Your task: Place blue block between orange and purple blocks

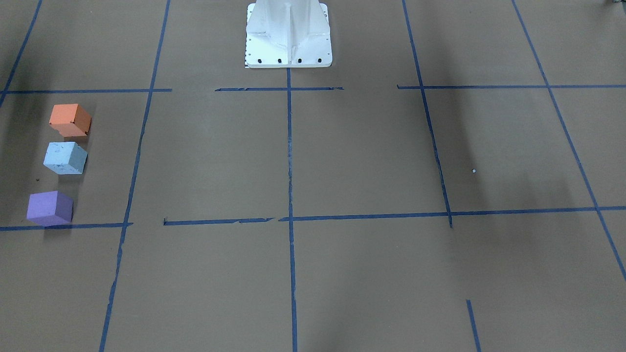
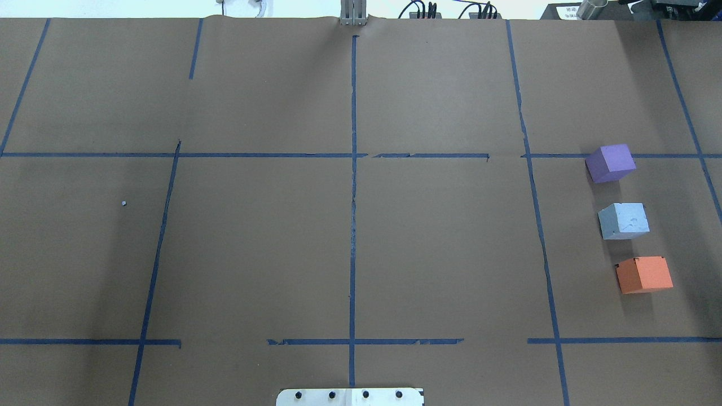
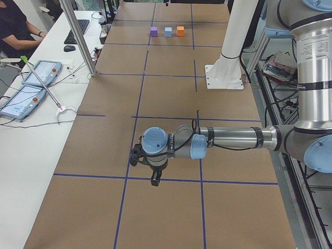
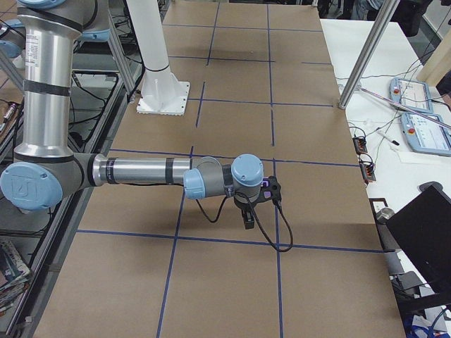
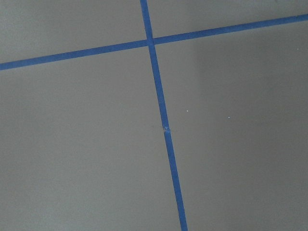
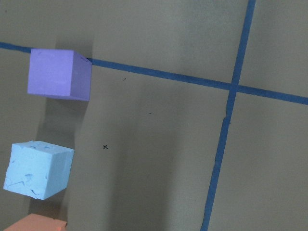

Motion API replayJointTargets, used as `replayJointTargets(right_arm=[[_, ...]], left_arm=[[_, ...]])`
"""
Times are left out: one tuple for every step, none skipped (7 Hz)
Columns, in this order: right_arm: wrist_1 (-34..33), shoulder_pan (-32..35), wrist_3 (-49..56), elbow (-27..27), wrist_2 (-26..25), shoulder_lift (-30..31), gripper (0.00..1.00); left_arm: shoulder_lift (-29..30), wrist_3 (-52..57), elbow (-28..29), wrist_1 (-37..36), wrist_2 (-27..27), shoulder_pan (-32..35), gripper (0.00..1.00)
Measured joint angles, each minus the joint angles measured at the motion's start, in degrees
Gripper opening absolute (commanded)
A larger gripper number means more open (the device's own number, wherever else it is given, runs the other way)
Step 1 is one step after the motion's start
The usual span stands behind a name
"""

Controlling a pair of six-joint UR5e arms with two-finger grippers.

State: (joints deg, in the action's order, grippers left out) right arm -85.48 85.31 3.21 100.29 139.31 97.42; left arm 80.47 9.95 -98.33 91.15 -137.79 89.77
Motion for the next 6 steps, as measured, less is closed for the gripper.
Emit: replayJointTargets(right_arm=[[-5.46,0.98,3.92,1.90,-0.94,-0.01,1.00],[-8.25,1.92,6.84,2.73,-2.30,0.12,1.00],[-9.30,2.28,8.11,3.00,-3.27,0.31,1.00],[-9.66,2.36,8.52,2.99,-3.67,0.42,1.00],[-9.81,2.38,8.60,2.89,-3.78,0.46,1.00],[-9.88,2.40,8.60,2.85,-3.77,0.49,1.00]], left_arm=[[0.11,0.04,-0.25,0.00,1.20,-0.01,1.00],[0.44,0.06,-0.55,-0.38,1.78,-0.15,1.00],[0.87,0.11,-0.84,-2.01,1.94,-0.30,1.00],[1.10,0.20,-1.58,-4.43,1.90,-0.28,1.00],[1.15,0.28,-2.81,-6.35,1.74,-0.17,1.00],[1.17,0.33,-4.24,-7.72,1.65,-0.09,1.00]])
